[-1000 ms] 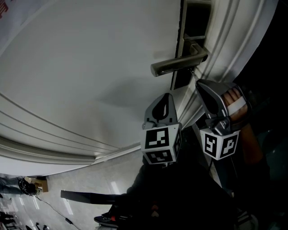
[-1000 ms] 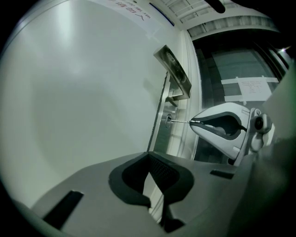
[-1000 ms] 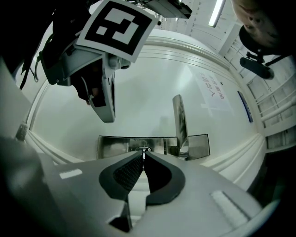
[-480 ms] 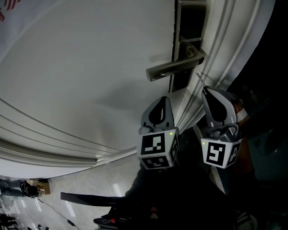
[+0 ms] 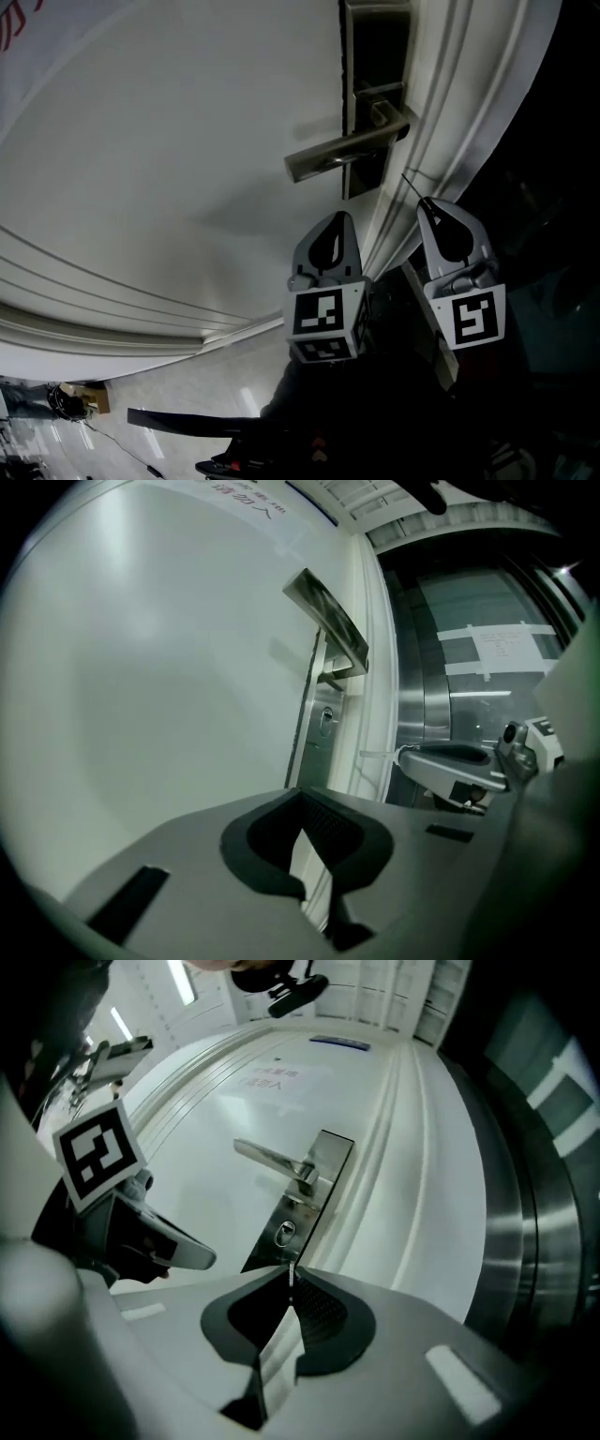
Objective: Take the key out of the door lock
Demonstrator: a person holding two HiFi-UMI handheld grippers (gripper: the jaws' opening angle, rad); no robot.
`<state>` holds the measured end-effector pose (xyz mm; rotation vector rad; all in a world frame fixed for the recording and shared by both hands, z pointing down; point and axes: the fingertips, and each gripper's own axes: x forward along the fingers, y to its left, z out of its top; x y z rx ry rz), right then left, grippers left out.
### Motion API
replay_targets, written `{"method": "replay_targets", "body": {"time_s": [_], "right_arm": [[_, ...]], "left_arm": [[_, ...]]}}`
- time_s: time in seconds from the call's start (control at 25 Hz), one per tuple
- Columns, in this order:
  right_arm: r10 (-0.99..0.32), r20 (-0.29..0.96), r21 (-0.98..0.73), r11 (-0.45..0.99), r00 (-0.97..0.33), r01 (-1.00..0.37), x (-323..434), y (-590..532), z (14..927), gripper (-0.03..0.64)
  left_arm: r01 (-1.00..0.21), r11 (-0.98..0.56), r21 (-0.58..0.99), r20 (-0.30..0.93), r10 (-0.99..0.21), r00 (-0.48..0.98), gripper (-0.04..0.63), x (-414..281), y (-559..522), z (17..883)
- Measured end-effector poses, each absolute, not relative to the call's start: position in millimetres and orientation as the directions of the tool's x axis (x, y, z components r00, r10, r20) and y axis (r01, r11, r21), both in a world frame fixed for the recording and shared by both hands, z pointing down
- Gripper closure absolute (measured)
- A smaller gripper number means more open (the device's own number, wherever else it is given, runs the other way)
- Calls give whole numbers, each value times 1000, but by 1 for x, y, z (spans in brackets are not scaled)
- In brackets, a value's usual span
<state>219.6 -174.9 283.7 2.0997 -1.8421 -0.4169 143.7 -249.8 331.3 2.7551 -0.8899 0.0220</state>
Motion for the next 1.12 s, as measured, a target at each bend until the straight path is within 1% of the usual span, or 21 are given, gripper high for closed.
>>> {"method": "replay_targets", "body": {"time_s": [0.12, 0.4, 0.84, 1.12], "right_arm": [[-996, -8, 333, -90, 93, -939, 223, -172, 286, 604], [-999, -4, 237, -48, 49, -970, 229, -165, 288, 604], [-1000, 3, 217, -29, 31, -976, 232, -166, 289, 604], [-1000, 4, 225, -27, 28, -974, 232, -167, 288, 604]], "left_arm": [[-574, -790, 215, 100, -566, 818, 595, 147, -246, 333], [-570, -797, 198, 111, -560, 821, 595, 153, -239, 334], [-579, -788, 211, 128, -565, 815, 595, 157, -240, 341], [-564, -795, 224, 126, -551, 825, 595, 160, -237, 340]]}}
